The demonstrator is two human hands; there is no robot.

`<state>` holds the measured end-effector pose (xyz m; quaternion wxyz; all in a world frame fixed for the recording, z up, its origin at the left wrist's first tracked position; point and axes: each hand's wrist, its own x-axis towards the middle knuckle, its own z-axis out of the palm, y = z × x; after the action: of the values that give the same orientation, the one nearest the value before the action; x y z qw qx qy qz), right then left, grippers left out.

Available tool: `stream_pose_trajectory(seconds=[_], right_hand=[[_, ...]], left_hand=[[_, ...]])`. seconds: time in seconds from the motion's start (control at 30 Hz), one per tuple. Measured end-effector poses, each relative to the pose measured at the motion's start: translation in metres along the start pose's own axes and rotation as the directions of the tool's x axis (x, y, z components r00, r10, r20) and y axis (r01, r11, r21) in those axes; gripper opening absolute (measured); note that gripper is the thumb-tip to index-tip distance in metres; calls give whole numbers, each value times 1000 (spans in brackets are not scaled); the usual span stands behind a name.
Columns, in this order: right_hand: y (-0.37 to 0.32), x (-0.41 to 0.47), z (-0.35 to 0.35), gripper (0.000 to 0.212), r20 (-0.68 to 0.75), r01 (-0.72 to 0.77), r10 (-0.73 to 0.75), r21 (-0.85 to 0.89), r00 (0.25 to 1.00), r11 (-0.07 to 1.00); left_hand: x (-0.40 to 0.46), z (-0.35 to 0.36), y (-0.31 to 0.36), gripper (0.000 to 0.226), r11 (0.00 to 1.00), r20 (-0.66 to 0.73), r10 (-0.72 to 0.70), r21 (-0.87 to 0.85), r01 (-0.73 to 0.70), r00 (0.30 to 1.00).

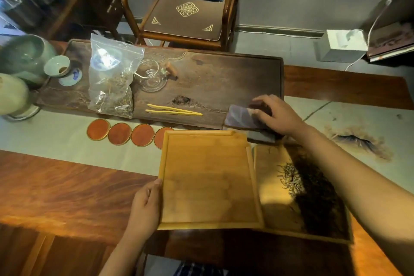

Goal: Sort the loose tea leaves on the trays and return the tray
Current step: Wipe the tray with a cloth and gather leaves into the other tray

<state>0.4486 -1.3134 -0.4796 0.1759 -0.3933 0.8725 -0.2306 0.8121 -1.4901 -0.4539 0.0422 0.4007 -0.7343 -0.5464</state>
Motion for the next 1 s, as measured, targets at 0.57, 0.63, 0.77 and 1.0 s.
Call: stream_pose_trajectory(seconds=[0.57, 0.63, 0.77, 1.0], right_hand=[[6, -5, -1, 31, -119, -288, 275, -107, 954, 952], [-6, -19, -1, 33, -239, -322, 303, -41, 923, 946], [-38, -69, 12, 24, -286, -313, 337, 128, 897, 941], [-81, -165, 49, 25, -100, -382, 450, 385, 887, 840]], left_hand=[[15, 4, -2, 47, 1000, 26, -15, 20, 15, 1000], [17, 4, 0, 48, 1000, 40, 7, 24, -8, 999], [20, 3, 5, 50, 998, 65, 66, -15, -65, 996], [15, 11, 11, 45, 997, 33, 72, -29, -71, 997]])
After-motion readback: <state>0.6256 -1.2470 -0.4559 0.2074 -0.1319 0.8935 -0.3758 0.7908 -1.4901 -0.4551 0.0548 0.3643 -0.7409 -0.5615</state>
